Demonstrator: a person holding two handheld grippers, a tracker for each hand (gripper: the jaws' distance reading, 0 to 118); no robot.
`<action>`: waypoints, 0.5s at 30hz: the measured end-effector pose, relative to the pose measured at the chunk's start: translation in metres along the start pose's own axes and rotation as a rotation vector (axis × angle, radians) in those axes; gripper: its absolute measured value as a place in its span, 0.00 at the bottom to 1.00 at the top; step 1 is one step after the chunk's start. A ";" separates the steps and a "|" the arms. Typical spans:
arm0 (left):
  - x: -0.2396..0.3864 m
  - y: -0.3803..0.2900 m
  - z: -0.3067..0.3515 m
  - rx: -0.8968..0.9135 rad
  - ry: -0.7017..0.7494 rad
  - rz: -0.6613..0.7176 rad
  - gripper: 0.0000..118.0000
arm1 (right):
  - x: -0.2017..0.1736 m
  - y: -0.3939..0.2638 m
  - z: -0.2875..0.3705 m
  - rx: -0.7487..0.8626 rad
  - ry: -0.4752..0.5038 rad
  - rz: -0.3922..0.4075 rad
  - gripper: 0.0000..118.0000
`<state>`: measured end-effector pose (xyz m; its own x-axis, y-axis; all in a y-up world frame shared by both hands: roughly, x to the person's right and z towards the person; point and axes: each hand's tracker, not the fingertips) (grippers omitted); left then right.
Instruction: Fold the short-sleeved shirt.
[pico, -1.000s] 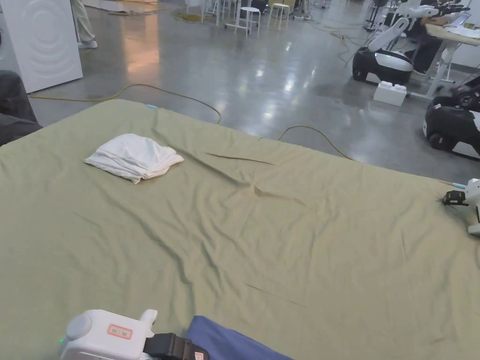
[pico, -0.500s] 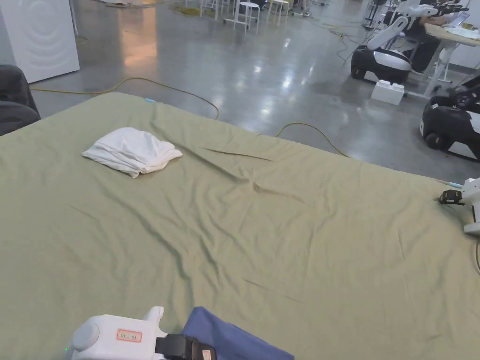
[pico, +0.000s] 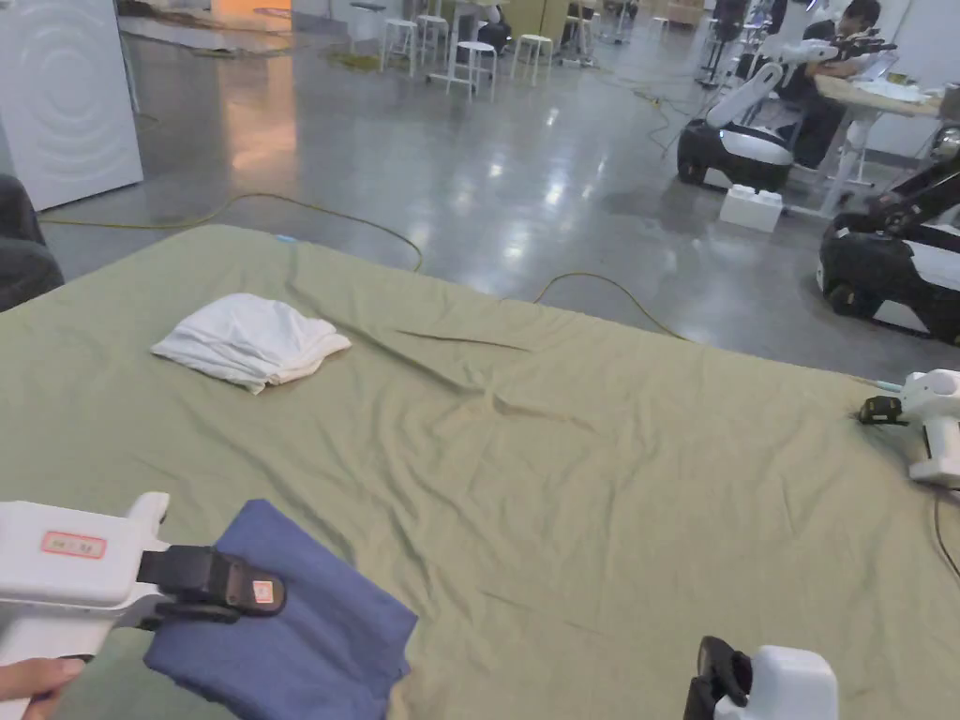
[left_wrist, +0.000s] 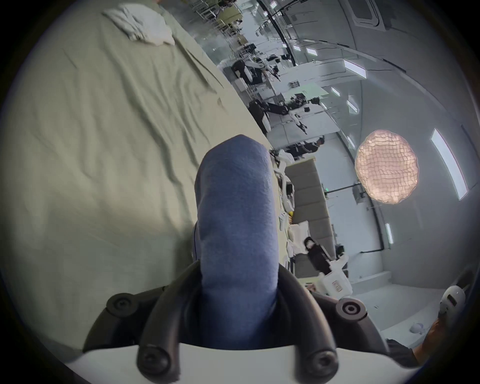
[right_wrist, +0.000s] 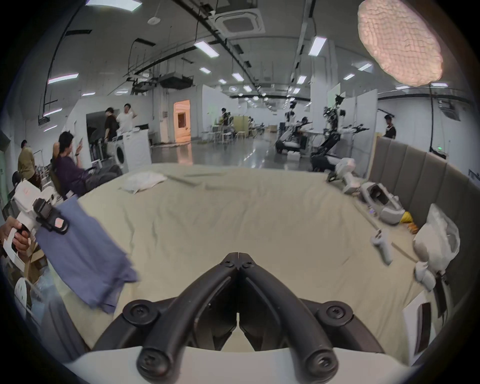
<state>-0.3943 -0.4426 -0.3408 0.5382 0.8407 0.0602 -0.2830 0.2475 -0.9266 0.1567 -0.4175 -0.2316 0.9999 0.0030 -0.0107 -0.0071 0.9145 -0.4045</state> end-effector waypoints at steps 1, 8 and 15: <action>-0.002 0.009 0.016 0.014 0.029 0.001 0.20 | 0.011 0.008 0.001 0.013 -0.021 -0.009 0.00; -0.023 0.059 0.100 0.040 0.273 -0.011 0.20 | 0.070 0.038 0.013 0.065 -0.137 -0.024 0.00; -0.046 0.073 0.122 0.072 0.559 0.101 0.34 | 0.096 0.037 0.019 0.072 -0.199 -0.072 0.00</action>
<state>-0.5365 -0.4042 -0.3656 0.8381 0.4844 -0.2509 -0.3979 0.2281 -0.8886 0.2522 -0.3751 -0.2301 0.9798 0.0102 0.1996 0.0577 0.9419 -0.3309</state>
